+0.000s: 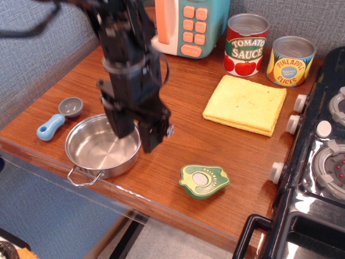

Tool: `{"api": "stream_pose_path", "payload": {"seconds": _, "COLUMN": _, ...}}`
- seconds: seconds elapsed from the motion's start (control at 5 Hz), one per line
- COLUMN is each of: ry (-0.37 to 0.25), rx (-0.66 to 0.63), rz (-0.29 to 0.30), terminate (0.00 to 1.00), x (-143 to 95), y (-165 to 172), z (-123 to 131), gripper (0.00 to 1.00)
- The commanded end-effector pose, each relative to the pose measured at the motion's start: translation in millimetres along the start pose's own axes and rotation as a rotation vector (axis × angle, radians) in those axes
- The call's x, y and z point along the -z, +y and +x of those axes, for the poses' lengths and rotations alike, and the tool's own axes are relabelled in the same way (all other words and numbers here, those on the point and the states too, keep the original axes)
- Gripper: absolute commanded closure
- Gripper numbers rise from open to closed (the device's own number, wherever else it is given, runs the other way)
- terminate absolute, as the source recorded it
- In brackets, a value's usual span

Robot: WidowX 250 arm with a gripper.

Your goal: Move the pot and place between pepper and spoon

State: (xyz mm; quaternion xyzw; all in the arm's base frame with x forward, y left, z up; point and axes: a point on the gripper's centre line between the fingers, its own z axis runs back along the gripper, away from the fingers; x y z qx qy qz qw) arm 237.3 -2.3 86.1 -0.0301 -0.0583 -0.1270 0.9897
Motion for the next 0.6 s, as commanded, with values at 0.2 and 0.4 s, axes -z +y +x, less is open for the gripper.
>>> {"api": "stream_pose_path", "payload": {"seconds": 0.2, "ry": -0.048, "rx": 0.002, "rz": 0.043, "terminate": 0.0, "x": -30.5, "y": 9.2, "z": -1.5, "gripper": 0.0}}
{"api": "stream_pose_path", "payload": {"seconds": 0.4, "ry": -0.048, "rx": 0.002, "rz": 0.043, "terminate": 1.0, "x": -30.5, "y": 9.2, "z": -1.5, "gripper": 0.0}}
